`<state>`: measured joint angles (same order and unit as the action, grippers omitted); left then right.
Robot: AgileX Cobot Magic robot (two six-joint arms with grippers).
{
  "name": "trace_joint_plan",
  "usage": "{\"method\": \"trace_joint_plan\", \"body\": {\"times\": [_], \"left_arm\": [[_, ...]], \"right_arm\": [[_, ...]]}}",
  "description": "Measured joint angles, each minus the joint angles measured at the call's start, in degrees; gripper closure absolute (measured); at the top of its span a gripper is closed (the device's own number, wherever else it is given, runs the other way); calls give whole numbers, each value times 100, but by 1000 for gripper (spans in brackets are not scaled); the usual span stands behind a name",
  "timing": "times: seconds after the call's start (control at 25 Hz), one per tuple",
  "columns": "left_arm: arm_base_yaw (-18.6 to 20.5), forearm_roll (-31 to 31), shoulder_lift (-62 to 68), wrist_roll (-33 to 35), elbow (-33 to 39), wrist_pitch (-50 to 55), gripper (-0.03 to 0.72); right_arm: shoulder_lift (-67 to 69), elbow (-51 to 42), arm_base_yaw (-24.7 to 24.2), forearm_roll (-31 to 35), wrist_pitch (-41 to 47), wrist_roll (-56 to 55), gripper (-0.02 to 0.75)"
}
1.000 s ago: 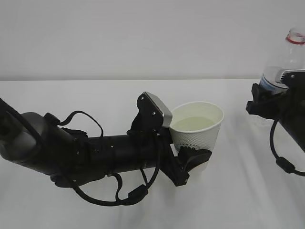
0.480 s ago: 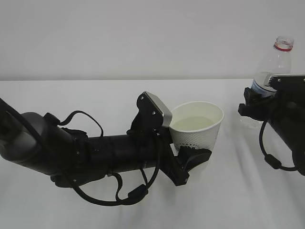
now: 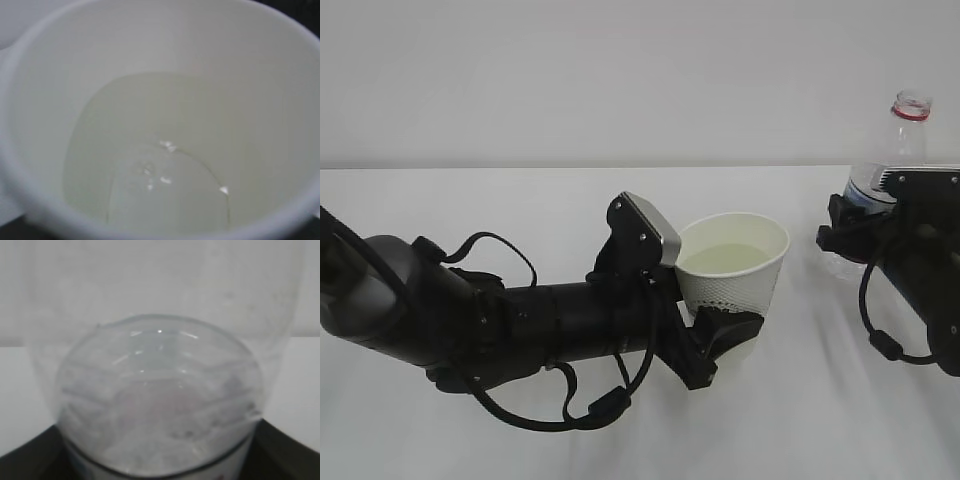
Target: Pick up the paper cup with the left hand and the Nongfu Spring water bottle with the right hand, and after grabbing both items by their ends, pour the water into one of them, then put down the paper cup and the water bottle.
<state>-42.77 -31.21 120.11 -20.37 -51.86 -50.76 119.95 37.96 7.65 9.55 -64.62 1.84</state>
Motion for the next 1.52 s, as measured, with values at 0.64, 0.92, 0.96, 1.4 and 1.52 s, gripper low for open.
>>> {"method": "trace_joint_plan", "body": {"times": [0.64,0.92,0.96,1.4,1.52], "left_arm": [[0,0,0,0,0,0,197],[0,0,0,0,0,0,197],[0,0,0,0,0,0,197],[0,0,0,0,0,0,197],[0,0,0,0,0,0,197]], "right_arm": [[0,0,0,-161,-39,-328,78],[0,0,0,-339,-39,-328,76],[-28,-15,0,-364,-39,-328,76],[-769,-542,0,-451,-83,-226,76],[-853,-775,0,-471,-83,-226,76]]}}
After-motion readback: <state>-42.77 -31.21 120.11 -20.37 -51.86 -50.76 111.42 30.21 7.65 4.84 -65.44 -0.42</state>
